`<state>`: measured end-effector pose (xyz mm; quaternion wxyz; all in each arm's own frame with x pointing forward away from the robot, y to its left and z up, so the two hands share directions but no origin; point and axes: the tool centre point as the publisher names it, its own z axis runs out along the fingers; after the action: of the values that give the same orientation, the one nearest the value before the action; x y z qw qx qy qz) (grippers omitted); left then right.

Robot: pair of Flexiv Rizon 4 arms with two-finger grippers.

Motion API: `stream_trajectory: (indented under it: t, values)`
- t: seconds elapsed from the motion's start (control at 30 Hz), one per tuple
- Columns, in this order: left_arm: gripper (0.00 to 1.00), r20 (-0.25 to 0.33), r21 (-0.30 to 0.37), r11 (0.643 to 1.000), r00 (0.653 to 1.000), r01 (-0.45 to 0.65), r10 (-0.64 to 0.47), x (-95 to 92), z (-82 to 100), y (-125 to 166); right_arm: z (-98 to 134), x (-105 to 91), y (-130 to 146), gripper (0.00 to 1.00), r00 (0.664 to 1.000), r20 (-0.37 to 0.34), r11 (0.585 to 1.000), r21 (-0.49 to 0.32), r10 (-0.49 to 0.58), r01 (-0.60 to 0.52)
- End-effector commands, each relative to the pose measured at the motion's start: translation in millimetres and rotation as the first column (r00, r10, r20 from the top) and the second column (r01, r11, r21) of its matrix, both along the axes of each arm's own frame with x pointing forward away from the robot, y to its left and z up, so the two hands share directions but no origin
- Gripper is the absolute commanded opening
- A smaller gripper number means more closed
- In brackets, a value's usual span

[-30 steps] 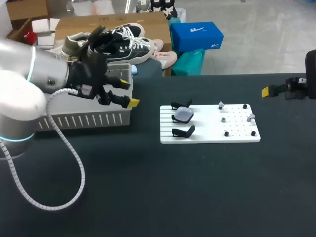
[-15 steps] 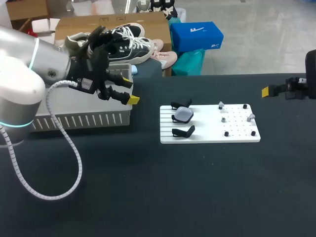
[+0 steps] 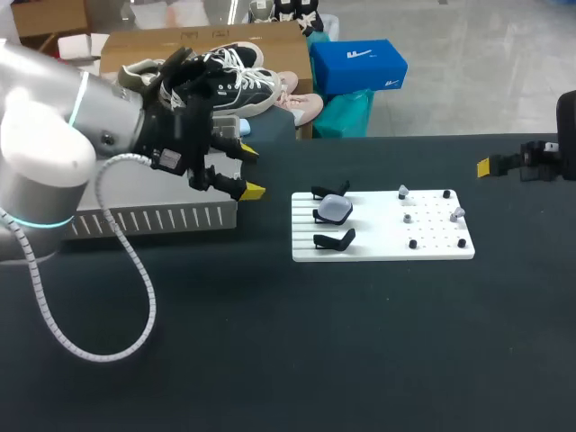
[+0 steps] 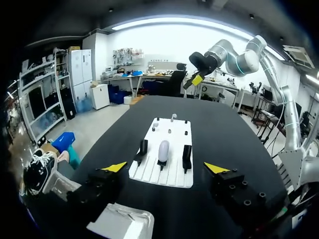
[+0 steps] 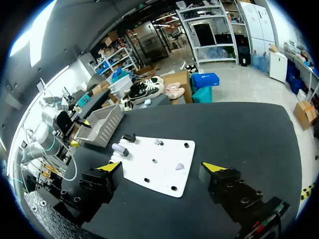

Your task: Pick up each earbud case from the left stands, insert the matching earbuds, close the lid, and place the case in the box.

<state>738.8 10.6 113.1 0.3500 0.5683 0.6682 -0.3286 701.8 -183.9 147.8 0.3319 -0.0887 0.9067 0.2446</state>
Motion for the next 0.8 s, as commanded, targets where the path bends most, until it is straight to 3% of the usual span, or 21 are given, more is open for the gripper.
stream_trajectory:
  t: [0.03,0.2,0.5,0.8]
  values:
    - [1.00,-0.017,-0.001,0.998,0.998,0.060,-0.060,24.1,-12.0,-22.7,0.5,-0.4,-0.6,1.00,1.000,-0.001,1.000,0.000,0.001,-0.001]
    - [1.00,-0.008,-0.039,0.995,0.995,0.095,-0.095,27.4,-23.0,-42.9,0.5,-0.4,-0.6,1.00,1.000,-0.001,1.000,0.000,0.001,-0.001]
    - [1.00,-0.003,-0.029,0.992,0.992,0.123,-0.123,23.3,-45.3,-70.5,0.5,-0.4,-0.6,1.00,1.000,-0.001,1.000,0.000,0.001,-0.001]
    - [1.00,0.034,-0.015,0.999,0.998,0.048,-0.048,16.5,-57.4,-79.8,0.5,-0.4,-0.6,1.00,1.000,-0.001,1.000,0.000,0.001,-0.001]
